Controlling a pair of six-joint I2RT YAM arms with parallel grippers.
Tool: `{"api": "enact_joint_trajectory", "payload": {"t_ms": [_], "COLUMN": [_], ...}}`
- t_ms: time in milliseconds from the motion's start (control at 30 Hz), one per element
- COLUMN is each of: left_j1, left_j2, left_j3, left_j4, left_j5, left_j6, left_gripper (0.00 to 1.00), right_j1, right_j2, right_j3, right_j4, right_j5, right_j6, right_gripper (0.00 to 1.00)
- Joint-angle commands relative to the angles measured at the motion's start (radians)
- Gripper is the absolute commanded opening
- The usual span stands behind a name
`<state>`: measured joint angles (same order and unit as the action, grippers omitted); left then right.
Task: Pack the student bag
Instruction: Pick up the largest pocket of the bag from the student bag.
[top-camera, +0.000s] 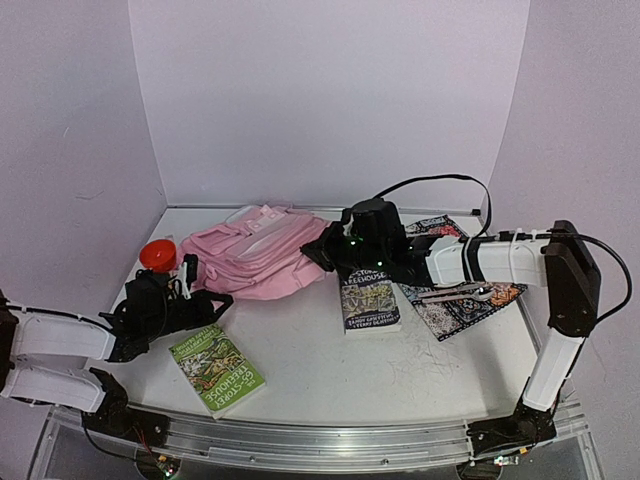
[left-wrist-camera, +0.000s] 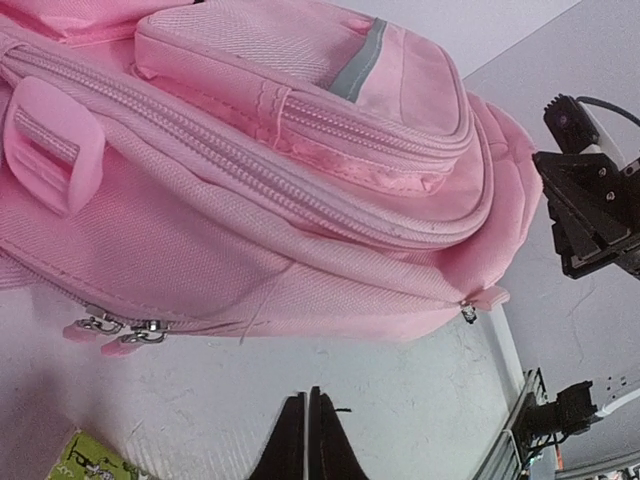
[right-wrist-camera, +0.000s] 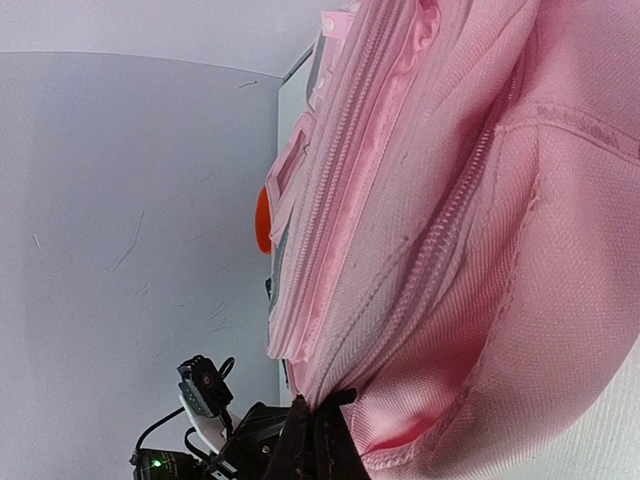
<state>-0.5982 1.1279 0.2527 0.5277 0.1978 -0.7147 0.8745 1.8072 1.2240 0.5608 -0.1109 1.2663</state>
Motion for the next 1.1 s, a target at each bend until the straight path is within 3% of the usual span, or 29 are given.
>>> {"api": "enact_joint_trajectory", "payload": {"t_ms": [0, 67, 133, 467, 733, 1067], "left_j1": [0.022, 0.046, 0.062, 0.118, 0.127, 0.16], "left_j2": [-0.036, -0.015, 0.029, 0.214, 0.187, 0.223], "left_j3": [-0.015, -0.014, 0.009, 0.136, 0.138, 0.167], "left_j4": [-0.115, -0.118, -0.121, -0.122, -0.113, -0.072], "left_j5": [-0.091, -0.096, -0.086, 0.114, 0.111, 0.138], "left_j6": [-0.017, 0.003, 0.031, 0.161, 0.287, 0.28], "left_gripper": [0.22, 0.37, 0.42, 0.44, 0.49, 0.51], "right_j1": [-0.002, -0.002, -0.002, -0.002, -0.002, -0.002], "right_j2": [-0.083, -0.08, -0.079, -0.093, -0.112, -0.133], "right_j3": [0.039, 0.043, 0.047, 0.04, 0.028, 0.019], "right_j4": [0.116, 0.116, 0.116, 0.116, 0.116, 0.119], "right_j5": [0.017, 0.012, 0.006, -0.01, -0.012, -0.016], "right_j6": [-0.033, -0.033, -0.033, -0.036, -0.044, -0.043], "right_gripper": [0.0, 0.0, 0.0, 0.0, 0.0, 0.0]}}
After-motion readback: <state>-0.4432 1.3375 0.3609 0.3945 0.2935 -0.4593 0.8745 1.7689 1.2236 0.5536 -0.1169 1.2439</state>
